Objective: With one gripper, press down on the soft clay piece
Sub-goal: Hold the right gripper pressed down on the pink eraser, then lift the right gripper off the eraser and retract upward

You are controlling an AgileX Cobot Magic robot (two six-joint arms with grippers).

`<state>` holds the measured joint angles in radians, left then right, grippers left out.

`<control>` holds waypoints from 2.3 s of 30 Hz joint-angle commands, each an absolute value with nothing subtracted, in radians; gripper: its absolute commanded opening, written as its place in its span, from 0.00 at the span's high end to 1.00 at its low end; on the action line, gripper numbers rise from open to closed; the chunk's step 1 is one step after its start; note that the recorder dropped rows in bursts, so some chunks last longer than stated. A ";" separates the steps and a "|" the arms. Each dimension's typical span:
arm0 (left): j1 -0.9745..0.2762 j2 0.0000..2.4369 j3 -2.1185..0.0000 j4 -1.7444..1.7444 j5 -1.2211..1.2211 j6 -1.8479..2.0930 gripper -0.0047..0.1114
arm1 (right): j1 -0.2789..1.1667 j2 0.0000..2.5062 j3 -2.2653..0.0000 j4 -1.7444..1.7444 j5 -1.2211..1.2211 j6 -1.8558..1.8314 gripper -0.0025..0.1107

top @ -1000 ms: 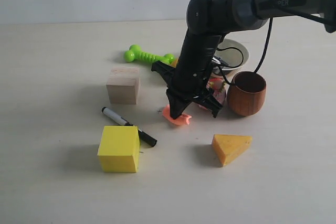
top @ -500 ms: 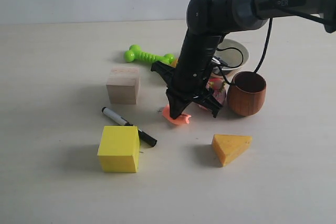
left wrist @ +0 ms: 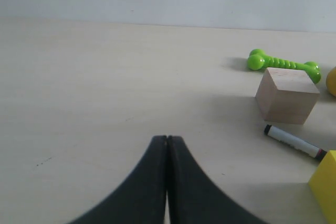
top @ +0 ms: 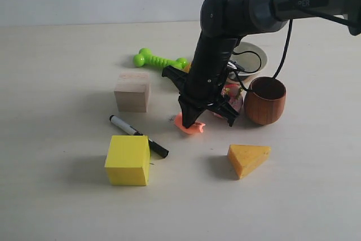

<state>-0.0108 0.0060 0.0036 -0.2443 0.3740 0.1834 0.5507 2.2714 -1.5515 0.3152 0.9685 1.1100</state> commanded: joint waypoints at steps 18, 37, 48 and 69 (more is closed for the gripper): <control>-0.007 0.000 0.000 -0.246 0.365 0.182 0.96 | 0.569 2.291 -1.524 0.267 0.847 1.101 0.98; -0.007 0.000 0.000 -0.246 0.365 0.182 0.96 | 0.569 2.233 -1.524 0.225 0.863 1.109 0.98; -0.007 0.000 0.000 -0.246 0.365 0.182 0.96 | 0.569 2.213 -1.524 0.213 0.861 1.109 0.98; -0.007 0.000 0.000 -0.246 0.365 0.182 0.96 | 0.569 2.177 -1.524 0.203 0.870 1.109 0.98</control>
